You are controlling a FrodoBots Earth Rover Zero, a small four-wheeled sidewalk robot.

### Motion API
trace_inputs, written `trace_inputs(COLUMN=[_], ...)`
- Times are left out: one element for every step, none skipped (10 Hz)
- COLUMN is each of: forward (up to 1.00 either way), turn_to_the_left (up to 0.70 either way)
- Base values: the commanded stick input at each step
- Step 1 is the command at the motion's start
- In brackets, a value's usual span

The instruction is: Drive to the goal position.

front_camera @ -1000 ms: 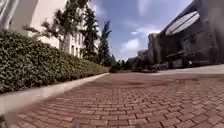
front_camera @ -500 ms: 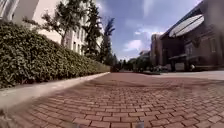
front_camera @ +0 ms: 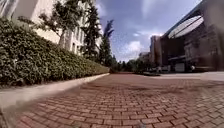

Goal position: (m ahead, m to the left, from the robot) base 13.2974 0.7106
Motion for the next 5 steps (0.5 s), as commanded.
trace_inputs(forward=[0.70,0.70,0.70,0.70,0.70], turn_to_the_left=[0.00,0.00,0.00,0.00,0.00])
